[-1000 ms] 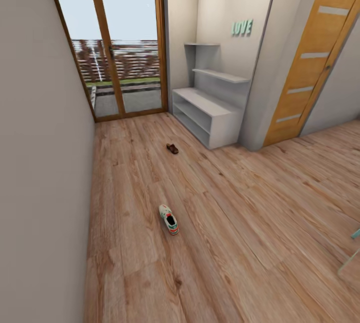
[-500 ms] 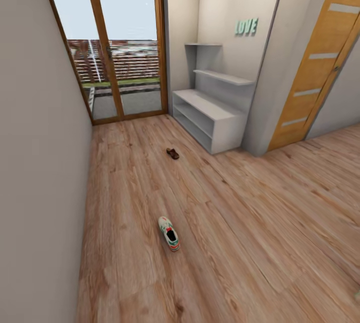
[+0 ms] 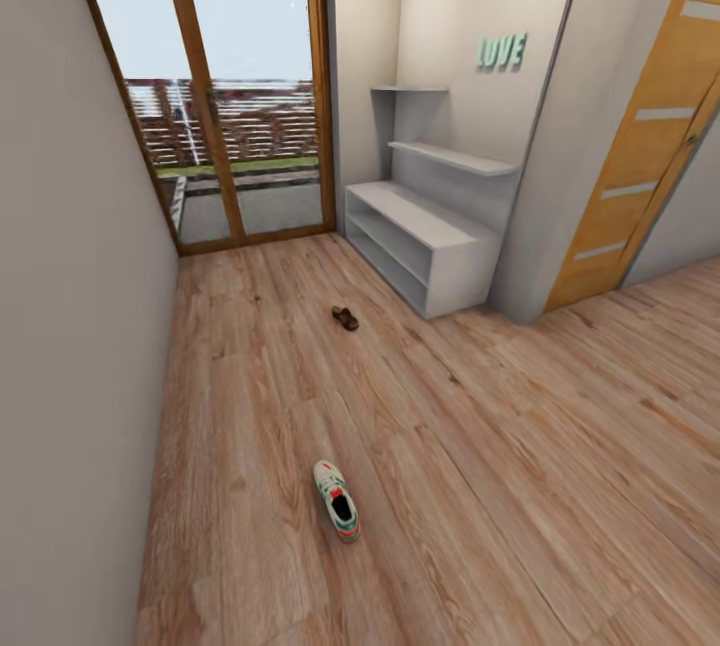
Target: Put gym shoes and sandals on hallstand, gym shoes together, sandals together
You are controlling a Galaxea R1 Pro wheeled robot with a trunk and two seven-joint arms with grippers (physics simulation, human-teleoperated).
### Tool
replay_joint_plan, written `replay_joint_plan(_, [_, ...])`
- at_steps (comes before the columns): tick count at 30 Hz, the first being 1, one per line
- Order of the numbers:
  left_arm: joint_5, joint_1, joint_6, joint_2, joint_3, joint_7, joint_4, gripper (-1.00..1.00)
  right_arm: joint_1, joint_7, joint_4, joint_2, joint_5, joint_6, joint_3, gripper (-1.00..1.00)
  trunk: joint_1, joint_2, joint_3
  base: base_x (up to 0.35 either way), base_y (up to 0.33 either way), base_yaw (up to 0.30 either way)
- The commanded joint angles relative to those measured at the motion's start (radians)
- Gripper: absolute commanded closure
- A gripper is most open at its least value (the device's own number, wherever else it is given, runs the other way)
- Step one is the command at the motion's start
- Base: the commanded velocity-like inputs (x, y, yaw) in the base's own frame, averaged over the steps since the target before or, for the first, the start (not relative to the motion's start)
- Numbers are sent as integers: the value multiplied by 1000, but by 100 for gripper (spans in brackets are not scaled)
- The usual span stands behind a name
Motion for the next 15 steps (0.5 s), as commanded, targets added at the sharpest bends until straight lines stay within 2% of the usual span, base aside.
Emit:
replay_joint_plan(1, [2,-1,-3,0,2,-1,1,-100,0,0,1,0,0,-3,0,-100,1,0,-1,337,0,0])
replay_joint_plan(15, [2,-1,-3,0,2,-1,1,-100,0,0,0,1,-1,-3,0,-100,1,0,-1,319,0,1])
